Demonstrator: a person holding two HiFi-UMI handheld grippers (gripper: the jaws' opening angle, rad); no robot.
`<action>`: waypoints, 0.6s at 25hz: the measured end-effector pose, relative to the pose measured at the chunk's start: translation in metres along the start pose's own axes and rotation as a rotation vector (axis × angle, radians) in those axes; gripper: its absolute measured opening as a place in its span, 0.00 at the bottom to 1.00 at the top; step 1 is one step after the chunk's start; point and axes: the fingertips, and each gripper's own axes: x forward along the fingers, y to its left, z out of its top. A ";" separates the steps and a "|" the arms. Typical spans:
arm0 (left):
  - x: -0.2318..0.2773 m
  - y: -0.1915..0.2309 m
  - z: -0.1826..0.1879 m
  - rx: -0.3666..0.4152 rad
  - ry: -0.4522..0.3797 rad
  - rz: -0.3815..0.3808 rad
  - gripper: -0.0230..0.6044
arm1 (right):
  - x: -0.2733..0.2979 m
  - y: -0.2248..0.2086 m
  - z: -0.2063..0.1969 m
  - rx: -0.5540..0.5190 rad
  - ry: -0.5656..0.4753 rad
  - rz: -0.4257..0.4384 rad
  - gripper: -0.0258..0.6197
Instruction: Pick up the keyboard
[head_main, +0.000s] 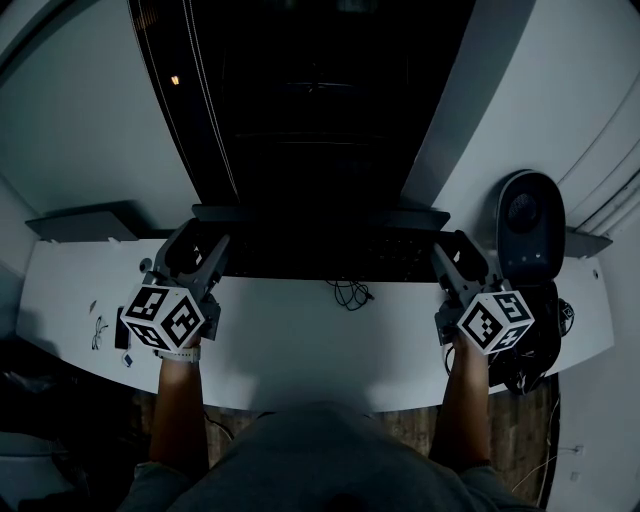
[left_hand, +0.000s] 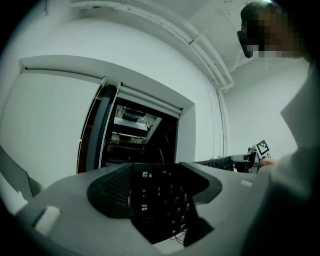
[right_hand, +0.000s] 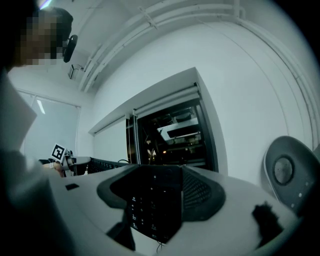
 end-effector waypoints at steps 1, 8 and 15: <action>0.000 0.000 0.000 -0.002 0.000 -0.001 0.48 | 0.000 0.000 0.001 -0.002 -0.001 -0.001 0.46; 0.001 -0.002 0.000 -0.002 -0.001 -0.005 0.48 | -0.003 0.000 0.002 -0.003 -0.001 -0.005 0.46; 0.001 -0.002 0.000 -0.002 -0.001 -0.007 0.48 | -0.004 -0.001 0.001 0.000 -0.003 -0.008 0.46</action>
